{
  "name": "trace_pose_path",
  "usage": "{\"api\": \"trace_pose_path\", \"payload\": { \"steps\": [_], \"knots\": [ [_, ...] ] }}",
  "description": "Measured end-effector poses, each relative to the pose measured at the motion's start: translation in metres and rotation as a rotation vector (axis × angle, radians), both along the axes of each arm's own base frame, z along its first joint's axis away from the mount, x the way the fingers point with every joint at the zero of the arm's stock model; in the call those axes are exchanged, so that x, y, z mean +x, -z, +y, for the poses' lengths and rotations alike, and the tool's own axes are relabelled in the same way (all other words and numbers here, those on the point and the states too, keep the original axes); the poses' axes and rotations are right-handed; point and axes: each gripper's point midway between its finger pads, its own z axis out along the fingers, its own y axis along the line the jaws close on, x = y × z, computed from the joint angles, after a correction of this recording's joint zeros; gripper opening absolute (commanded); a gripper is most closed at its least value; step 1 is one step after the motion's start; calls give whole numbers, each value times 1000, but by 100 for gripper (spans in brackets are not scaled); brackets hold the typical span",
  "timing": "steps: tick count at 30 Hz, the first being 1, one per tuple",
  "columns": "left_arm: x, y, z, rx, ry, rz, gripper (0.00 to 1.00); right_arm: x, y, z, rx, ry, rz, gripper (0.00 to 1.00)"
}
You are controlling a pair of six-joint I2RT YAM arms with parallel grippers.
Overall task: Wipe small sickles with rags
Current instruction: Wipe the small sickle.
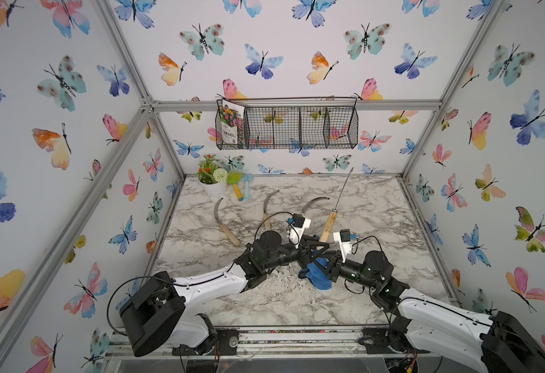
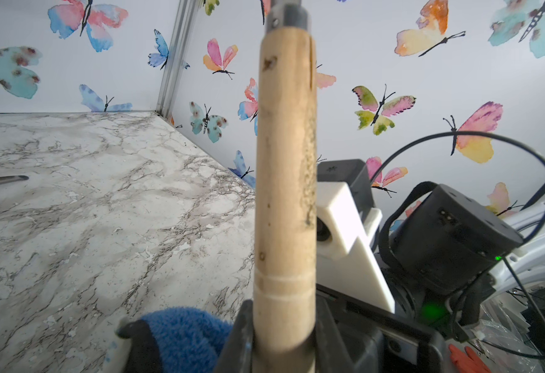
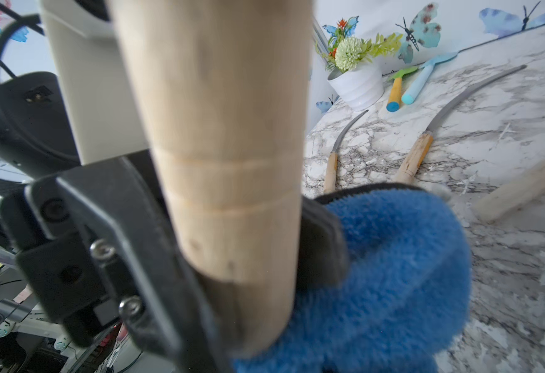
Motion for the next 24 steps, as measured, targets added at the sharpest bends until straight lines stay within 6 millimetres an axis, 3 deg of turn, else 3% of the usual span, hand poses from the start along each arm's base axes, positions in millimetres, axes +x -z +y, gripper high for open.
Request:
{"api": "trace_pose_path", "payload": {
  "steps": [5,14,24],
  "knots": [
    [13,15,5,36,-51,24,0,9,13,10,-39,-4,53,2],
    [2,8,-1,18,-13,7,0,1,6,-3,-34,16,45,2],
    [13,28,8,80,-75,32,0,12,26,7,-80,30,89,2]
  ]
}}
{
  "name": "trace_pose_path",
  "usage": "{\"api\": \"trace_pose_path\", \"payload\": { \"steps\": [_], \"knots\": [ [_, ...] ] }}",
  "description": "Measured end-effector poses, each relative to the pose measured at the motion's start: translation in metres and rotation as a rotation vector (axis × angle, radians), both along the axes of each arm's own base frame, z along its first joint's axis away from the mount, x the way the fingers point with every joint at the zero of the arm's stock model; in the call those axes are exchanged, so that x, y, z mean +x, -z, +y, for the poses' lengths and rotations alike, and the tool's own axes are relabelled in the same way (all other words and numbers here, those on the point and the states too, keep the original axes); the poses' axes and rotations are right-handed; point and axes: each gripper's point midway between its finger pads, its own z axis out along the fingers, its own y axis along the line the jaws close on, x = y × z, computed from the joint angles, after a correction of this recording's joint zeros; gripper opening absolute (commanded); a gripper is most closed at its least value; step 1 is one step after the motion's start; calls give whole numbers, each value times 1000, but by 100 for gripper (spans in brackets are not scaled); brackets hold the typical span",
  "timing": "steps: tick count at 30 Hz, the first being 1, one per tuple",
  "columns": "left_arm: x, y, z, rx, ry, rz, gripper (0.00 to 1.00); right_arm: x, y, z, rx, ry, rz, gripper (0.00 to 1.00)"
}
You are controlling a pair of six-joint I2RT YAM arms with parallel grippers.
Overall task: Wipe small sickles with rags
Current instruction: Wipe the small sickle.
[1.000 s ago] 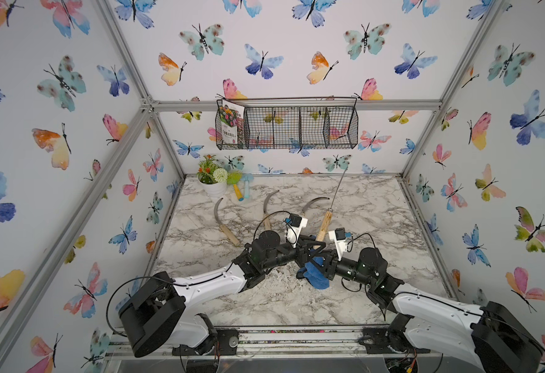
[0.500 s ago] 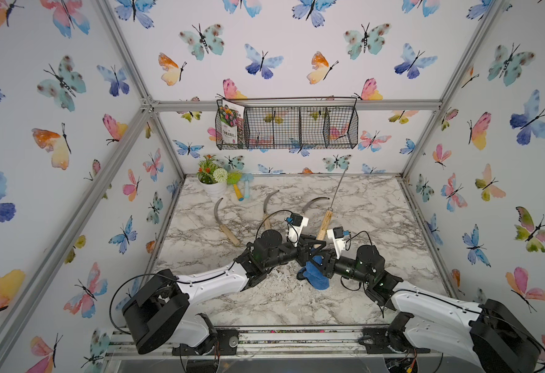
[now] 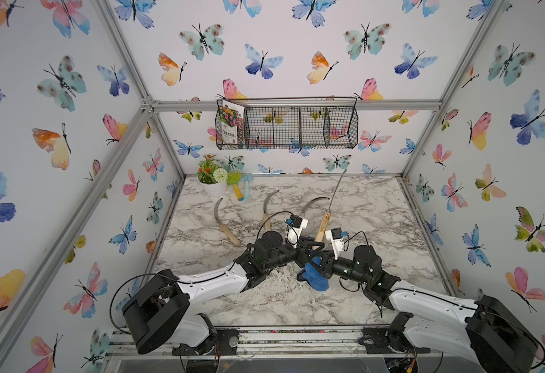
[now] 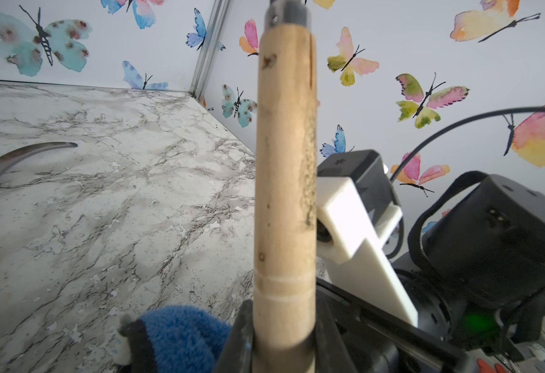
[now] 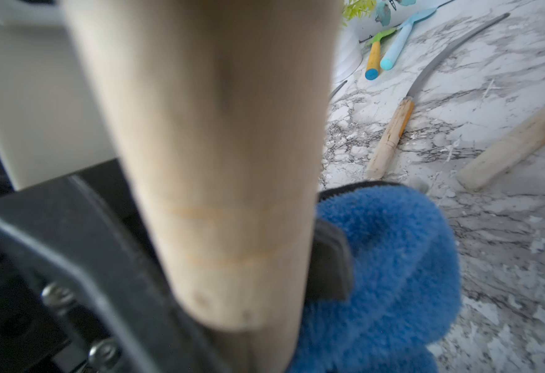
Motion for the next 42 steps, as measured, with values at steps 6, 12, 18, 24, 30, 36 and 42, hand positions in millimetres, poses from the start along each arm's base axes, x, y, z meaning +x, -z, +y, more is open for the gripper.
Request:
{"api": "trace_pose_path", "payload": {
  "steps": [6,12,18,24,30,36,42],
  "knots": [
    [1,12,4,70,-35,-21,0,4,10,-4,-34,42,29,2],
    [1,23,10,161,-88,-55,0,21,24,-19,-33,116,90,2],
    [-6,50,17,284,-98,-36,0,41,38,-35,-13,200,149,2],
    [-3,63,26,352,-136,-30,0,39,40,-30,11,173,161,2],
    [0,70,32,394,-161,-30,0,37,31,-25,44,139,139,2],
    [-1,78,32,422,-158,-27,0,37,37,-22,48,119,156,2],
    [2,83,27,445,-163,-29,0,44,40,-29,50,152,180,2]
  ]
}}
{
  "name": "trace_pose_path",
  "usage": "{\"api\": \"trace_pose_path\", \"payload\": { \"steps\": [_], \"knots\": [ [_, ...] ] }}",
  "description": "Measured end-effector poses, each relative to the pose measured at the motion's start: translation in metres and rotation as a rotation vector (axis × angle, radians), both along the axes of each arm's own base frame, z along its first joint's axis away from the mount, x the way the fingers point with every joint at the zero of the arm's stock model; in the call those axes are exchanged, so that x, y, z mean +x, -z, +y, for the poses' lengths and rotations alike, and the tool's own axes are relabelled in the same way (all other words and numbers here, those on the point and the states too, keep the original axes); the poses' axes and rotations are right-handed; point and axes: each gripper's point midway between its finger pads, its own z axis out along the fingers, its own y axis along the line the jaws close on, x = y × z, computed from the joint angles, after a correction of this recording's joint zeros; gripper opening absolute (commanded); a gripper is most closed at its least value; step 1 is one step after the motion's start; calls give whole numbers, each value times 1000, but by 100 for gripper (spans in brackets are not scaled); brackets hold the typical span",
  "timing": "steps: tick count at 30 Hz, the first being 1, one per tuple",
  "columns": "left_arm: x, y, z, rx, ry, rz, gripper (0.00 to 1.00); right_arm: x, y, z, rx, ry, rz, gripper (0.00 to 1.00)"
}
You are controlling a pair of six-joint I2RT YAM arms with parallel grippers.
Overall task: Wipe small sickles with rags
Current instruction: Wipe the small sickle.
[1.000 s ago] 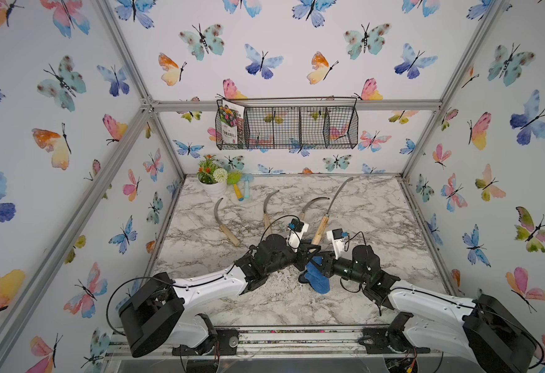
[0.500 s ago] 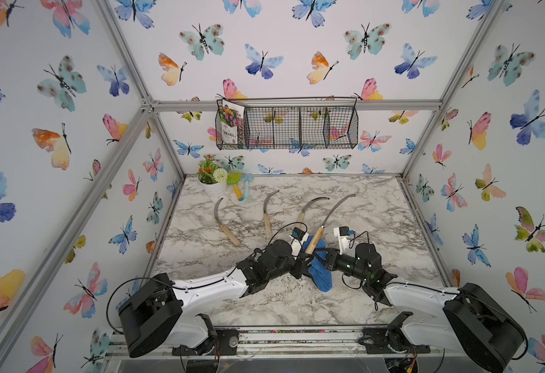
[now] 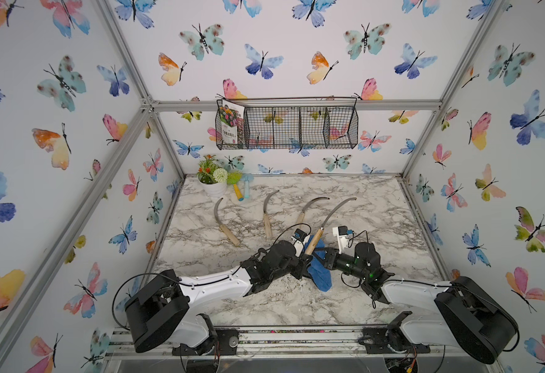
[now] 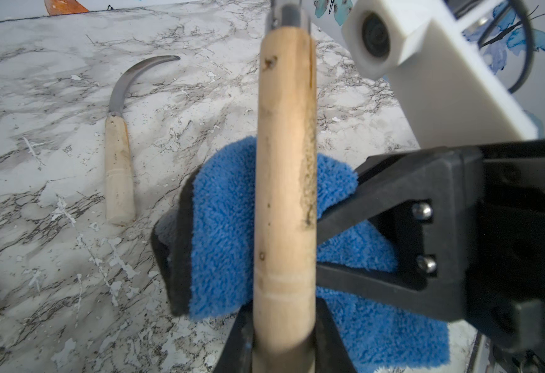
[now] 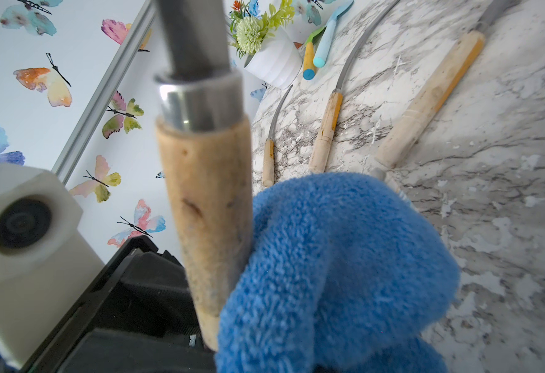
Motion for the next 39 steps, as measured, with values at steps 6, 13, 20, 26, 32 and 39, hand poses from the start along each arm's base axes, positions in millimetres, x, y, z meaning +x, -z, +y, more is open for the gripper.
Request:
{"api": "trace_pose_path", "payload": {
  "steps": [6,13,20,26,32,39],
  "knots": [
    [0,6,-2,23,4,-5,0,22,-13,-21,33,60,-7,2],
    [1,8,-3,37,-7,-17,0,45,-26,-26,50,69,-12,2],
    [12,15,-2,92,-45,-31,0,42,-5,-11,41,16,52,2],
    [18,21,-3,135,-59,-38,0,15,25,7,17,-51,120,2],
    [17,27,-6,157,-50,-31,0,13,30,2,4,-24,134,2],
    [22,10,-16,99,-52,-65,0,26,-2,-23,21,48,77,3]
  ]
}}
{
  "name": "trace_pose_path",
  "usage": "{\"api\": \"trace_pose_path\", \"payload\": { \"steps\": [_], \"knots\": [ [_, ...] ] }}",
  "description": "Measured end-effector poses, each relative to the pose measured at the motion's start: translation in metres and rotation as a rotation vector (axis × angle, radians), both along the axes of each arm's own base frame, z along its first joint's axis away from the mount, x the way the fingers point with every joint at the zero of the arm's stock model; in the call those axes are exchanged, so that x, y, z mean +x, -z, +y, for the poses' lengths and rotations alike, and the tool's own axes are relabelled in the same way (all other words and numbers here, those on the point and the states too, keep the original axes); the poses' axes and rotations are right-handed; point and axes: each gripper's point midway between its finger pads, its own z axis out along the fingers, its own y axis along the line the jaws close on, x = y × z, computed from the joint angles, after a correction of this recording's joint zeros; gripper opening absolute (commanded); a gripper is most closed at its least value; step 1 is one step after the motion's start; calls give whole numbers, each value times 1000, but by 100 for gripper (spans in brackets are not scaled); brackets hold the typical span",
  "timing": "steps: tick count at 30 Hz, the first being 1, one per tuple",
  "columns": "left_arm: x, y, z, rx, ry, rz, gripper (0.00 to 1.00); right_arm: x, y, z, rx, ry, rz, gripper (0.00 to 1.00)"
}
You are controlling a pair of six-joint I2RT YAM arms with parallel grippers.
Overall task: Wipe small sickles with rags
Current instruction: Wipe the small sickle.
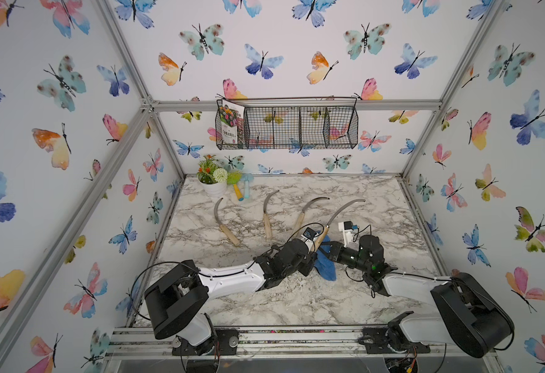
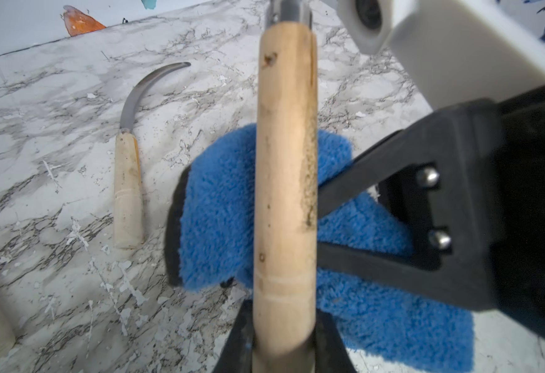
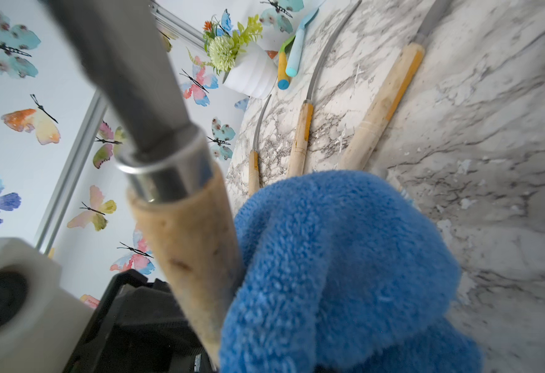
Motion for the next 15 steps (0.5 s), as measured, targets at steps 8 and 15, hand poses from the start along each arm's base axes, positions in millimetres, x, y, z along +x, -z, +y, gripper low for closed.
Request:
{"api": "trace_pose_path", "payload": {
  "steps": [8,15],
  "knots": [
    [5,-9,-3,-34,-7,-22,0,13,-18,-5,-25,8,-25,3],
    [3,0,3,4,-14,-5,0,-1,-2,3,-34,-13,-4,3]
  ]
}}
